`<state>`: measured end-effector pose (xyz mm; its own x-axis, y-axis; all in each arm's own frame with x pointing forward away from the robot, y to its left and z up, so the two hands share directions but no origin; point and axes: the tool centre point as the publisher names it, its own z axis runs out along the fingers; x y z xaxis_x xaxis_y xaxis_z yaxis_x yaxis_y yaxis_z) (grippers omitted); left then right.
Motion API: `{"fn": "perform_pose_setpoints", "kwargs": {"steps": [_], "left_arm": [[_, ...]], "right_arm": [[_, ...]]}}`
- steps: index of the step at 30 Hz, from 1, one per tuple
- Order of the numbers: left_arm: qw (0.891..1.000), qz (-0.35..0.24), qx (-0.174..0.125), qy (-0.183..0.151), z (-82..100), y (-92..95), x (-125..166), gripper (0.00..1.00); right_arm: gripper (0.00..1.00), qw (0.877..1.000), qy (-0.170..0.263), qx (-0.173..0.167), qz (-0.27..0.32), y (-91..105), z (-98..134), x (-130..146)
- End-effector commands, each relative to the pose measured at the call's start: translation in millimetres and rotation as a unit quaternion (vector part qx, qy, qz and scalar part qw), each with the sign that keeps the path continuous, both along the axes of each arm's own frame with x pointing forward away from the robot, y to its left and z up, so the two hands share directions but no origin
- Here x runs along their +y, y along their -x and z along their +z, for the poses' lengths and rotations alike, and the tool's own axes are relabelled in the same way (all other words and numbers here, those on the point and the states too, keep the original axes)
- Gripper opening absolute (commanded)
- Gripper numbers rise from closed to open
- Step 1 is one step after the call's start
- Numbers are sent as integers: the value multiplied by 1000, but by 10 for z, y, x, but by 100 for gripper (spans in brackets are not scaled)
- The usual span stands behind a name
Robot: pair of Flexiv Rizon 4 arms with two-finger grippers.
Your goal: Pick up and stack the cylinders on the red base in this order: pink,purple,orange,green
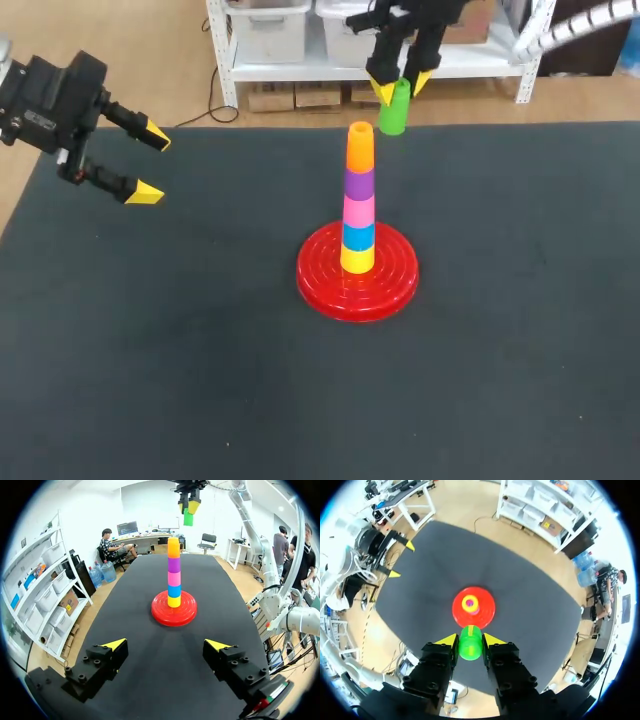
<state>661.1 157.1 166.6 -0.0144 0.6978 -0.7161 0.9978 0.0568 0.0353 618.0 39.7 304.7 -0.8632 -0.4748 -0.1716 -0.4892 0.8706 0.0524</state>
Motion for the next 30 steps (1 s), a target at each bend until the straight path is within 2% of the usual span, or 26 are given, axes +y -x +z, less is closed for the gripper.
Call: {"fn": "perform_pose_setpoints", "kwargs": {"steps": [1, 7, 13, 30], "left_arm": [[1000, 0, -2, 2, -12, 7, 10, 100], [1000, 0, -2, 2, -12, 7, 10, 100], [1000, 0, -2, 2, -12, 7, 10, 100], [1000, 0, -2, 2, -12, 7, 10, 100]], "right_arm": [[0, 997, -13, -74, -12, -59, -79, 122], [0, 998, 31, -49, -14, -141, -145, 220], [0, 998, 49, -21, -30, -173, -178, 188], [0, 998, 43, 4, -37, -236, -176, 245]]}}
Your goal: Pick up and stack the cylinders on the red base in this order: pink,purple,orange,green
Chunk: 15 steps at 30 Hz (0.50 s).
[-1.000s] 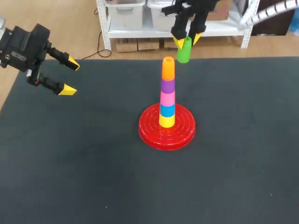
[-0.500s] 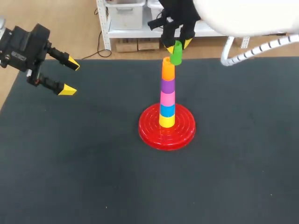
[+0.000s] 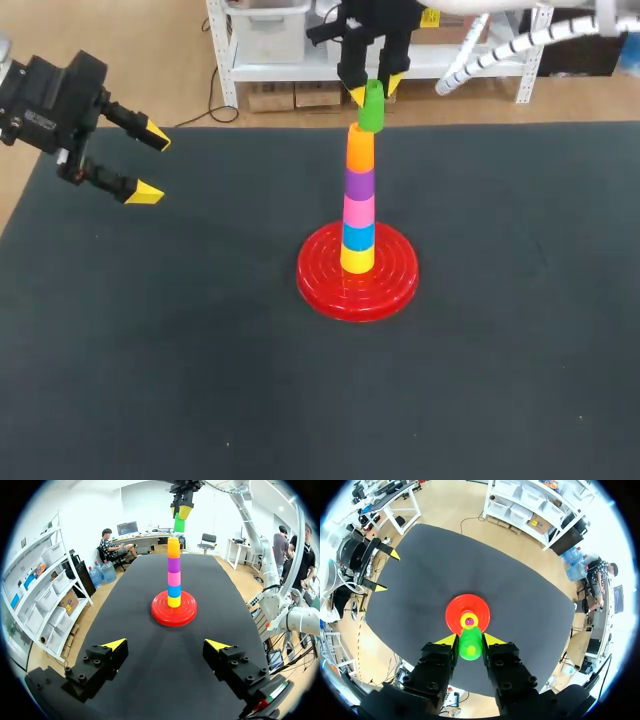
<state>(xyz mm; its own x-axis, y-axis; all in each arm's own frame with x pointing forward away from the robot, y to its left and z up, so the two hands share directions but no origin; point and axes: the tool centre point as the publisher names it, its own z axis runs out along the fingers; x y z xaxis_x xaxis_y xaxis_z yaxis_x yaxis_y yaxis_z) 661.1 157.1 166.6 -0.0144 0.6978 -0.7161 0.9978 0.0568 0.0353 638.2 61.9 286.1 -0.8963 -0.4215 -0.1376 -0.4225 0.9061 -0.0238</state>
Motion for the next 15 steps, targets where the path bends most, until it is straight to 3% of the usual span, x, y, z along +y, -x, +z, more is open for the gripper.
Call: {"fn": "perform_pose_setpoints", "kwargs": {"steps": [1, 15], "left_arm": [[1000, 0, -2, 2, -12, 7, 10, 100], [1000, 0, -2, 2, -12, 7, 10, 100]], "right_arm": [[0, 1000, 0, 7, 0, -35, 9, 29], [0, 1000, 11, 21, -9, -60, -131, 33]]}}
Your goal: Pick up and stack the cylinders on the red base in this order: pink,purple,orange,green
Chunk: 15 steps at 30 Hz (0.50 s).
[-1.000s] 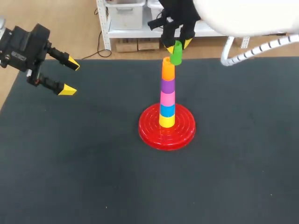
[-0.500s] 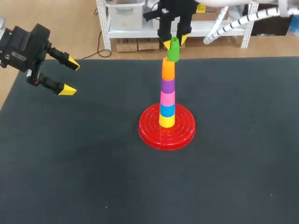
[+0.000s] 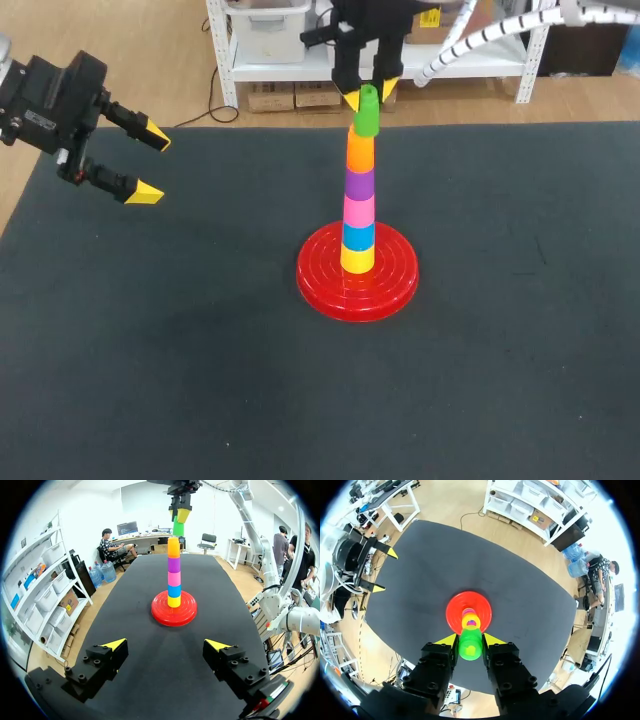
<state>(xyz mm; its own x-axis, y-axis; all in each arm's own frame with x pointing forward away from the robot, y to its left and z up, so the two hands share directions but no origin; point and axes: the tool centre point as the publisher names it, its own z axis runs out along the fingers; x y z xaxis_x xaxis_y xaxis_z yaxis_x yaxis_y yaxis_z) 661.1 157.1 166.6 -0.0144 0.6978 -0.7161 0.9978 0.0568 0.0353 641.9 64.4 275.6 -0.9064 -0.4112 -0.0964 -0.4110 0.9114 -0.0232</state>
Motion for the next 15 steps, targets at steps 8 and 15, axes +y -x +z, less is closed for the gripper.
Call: {"fn": "perform_pose_setpoints", "kwargs": {"steps": [8, 15], "left_arm": [[1000, 0, -2, 2, -12, 7, 10, 100], [1000, 0, -2, 2, -12, 7, 10, 100]], "right_arm": [[0, 1000, 2, 5, -10, -62, -50, 16], [0, 1000, 1, 6, -12, -113, -61, 45]]}}
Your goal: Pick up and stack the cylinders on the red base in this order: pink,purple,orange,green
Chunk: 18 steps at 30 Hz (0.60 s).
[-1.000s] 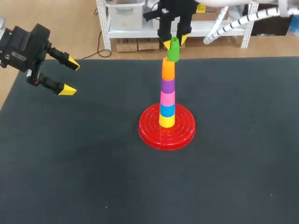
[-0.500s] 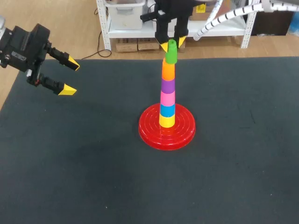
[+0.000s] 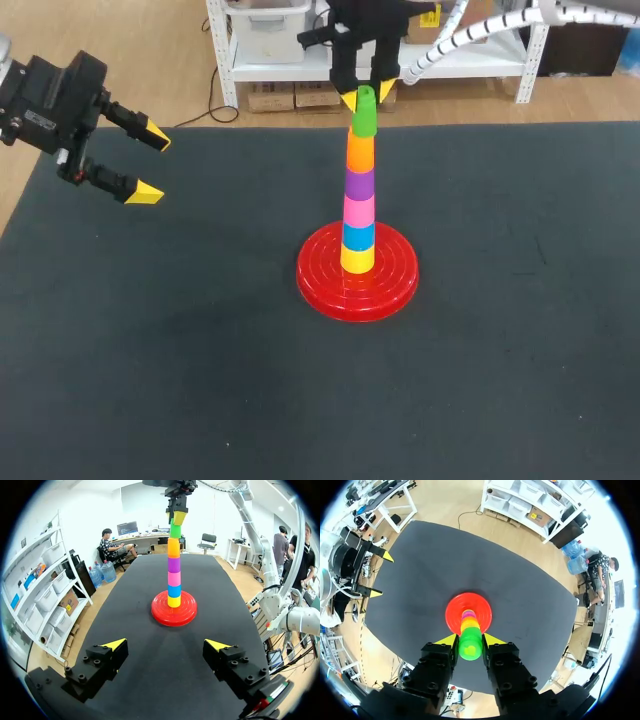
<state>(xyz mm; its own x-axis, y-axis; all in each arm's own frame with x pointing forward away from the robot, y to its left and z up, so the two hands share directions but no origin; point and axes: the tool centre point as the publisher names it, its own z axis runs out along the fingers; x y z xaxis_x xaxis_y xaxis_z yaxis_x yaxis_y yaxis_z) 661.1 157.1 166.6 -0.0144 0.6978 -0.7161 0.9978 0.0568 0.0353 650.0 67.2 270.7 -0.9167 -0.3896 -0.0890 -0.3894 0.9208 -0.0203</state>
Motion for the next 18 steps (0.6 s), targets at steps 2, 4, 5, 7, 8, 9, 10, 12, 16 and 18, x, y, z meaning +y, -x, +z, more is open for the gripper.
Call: {"fn": "perform_pose_setpoints", "kwargs": {"steps": [2, 4, 5, 7, 8, 9, 10, 12, 16, 18], "left_arm": [[1000, 0, -2, 2, -12, 7, 10, 100], [1000, 0, -2, 2, -12, 7, 10, 100], [1000, 0, -2, 2, -12, 7, 10, 100], [1000, 0, -2, 2, -12, 7, 10, 100], [1000, 0, -2, 2, -12, 7, 10, 100], [1000, 0, -2, 2, -12, 7, 10, 100], [1000, 0, -2, 2, -12, 7, 10, 100], [1000, 0, -2, 2, -12, 7, 10, 100], [1000, 0, -2, 2, -12, 7, 10, 100], [1000, 0, -2, 2, -12, 7, 10, 100]], "right_arm": [[0, 1000, 1, 3, -1, -45, -20, 25], [0, 1000, 1, 3, -1, -53, -25, 30], [0, 1000, 2, 4, -2, -59, -30, 31], [0, 1000, 3, 5, -2, -66, -38, 31], [0, 1000, 3, 5, -3, -70, -47, 29], [0, 1000, 3, 6, -3, -72, -54, 26], [0, 1000, 4, 7, -3, -72, -62, 21], [0, 1000, 2, 11, -6, -70, -73, 3], [0, 1000, -2, 15, -8, -59, -95, -28], [0, 1000, -6, 20, -10, -55, -118, -37]]}}
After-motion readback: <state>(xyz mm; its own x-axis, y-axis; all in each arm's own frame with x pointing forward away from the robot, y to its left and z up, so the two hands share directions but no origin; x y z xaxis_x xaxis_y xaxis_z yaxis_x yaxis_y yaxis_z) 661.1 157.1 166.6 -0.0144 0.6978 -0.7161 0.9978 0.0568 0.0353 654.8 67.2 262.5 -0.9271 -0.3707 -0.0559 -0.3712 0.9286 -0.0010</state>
